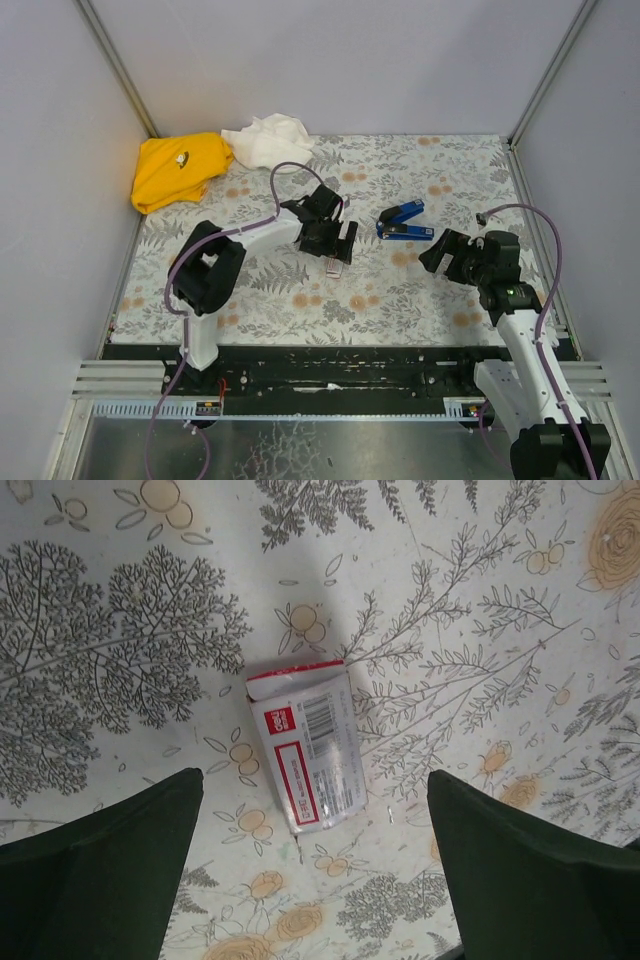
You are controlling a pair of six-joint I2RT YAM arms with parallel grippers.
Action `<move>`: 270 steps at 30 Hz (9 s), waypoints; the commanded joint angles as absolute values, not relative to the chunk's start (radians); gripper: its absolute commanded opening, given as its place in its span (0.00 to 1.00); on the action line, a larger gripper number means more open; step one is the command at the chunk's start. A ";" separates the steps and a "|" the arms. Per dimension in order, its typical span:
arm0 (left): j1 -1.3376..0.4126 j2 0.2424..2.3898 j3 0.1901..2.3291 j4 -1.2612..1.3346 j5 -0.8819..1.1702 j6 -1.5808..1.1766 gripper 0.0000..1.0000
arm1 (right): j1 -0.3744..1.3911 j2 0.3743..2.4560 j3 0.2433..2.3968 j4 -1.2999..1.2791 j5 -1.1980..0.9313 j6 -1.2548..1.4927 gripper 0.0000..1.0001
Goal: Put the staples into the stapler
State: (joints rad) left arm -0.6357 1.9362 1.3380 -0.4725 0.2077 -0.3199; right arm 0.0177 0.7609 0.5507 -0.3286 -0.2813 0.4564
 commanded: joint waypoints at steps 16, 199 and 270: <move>-0.666 2.062 1.466 -0.499 0.176 -0.219 0.69 | 0.020 0.670 0.537 -0.311 -0.305 0.459 0.99; -0.734 0.988 0.321 -0.232 -0.201 -1.154 0.00 | 0.446 0.980 0.407 -0.268 0.102 0.682 0.05; -0.227 1.084 0.969 -0.376 -0.028 -0.302 1.00 | 0.340 1.865 1.310 -0.410 -0.029 -0.400 0.87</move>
